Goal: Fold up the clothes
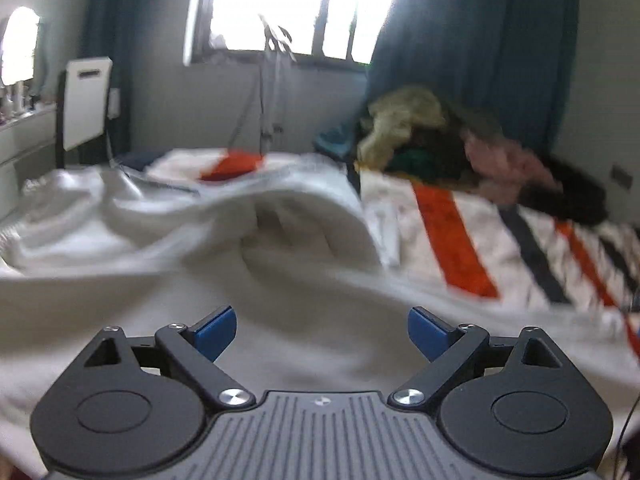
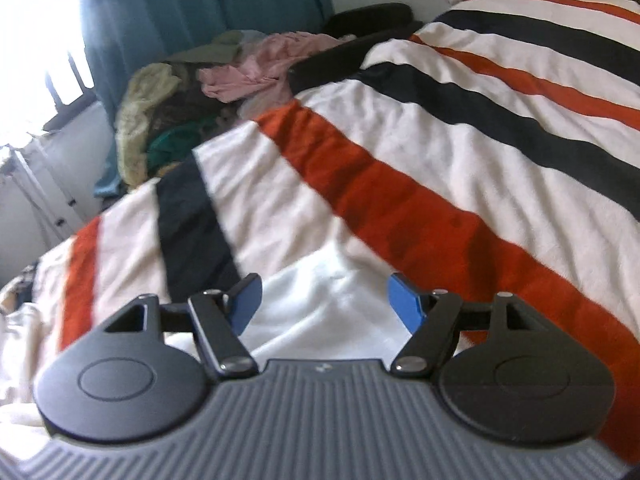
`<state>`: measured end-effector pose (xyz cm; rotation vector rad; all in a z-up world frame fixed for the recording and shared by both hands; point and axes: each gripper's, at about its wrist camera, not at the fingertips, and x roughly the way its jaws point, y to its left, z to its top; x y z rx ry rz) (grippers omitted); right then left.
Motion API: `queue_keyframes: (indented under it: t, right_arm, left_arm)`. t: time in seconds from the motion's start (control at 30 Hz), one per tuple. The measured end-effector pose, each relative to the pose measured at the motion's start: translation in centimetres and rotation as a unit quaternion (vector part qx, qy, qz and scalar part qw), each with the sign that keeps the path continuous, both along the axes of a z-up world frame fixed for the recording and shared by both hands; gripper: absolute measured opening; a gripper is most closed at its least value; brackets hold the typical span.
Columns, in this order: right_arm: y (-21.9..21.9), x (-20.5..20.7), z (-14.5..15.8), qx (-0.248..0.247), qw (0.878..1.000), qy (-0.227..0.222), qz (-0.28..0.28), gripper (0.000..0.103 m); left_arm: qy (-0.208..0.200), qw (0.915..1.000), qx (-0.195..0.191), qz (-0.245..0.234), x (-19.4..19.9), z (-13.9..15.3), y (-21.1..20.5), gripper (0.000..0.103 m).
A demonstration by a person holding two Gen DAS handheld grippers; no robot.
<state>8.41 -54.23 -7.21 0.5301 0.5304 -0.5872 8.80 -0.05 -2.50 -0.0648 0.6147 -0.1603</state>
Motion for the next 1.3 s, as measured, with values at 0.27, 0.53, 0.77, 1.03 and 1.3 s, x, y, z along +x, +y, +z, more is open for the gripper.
queue_keyframes:
  t: [0.27,0.53,0.77,1.03,1.3]
  right_arm:
    - [-1.7,3.4,-2.9,-0.005,0.999,0.037,0.005,0.072]
    - [-1.7,3.9,-2.6,-0.031,0.998,0.054,0.002,0.015]
    - [-2.0,3.0,-2.9,-0.037,0.997,0.059,-0.036,0.014]
    - [-0.3,1.9,-0.3,-0.030,0.999,-0.006,-0.026,0.074]
    - [7.8,0.3,5.7,-0.076,0.990,-0.036,0.117,0.078]
  left_arm:
    - [-0.001,1.0000,0.001,-0.004,2.0,-2.4,1.1,0.094]
    - [0.002,1.0000,-0.004,-0.007,2.0,-2.1,1.7,0.094]
    - [-0.006,0.9999,-0.002,-0.010,1.4,-2.0,1.7,0.094]
    - [-0.004,0.9996,-0.004,-0.027,0.7,-1.9,1.0,0.094]
    - [-0.021,0.9988,0.003,-0.044,-0.8,-1.3,0.2,0.094]
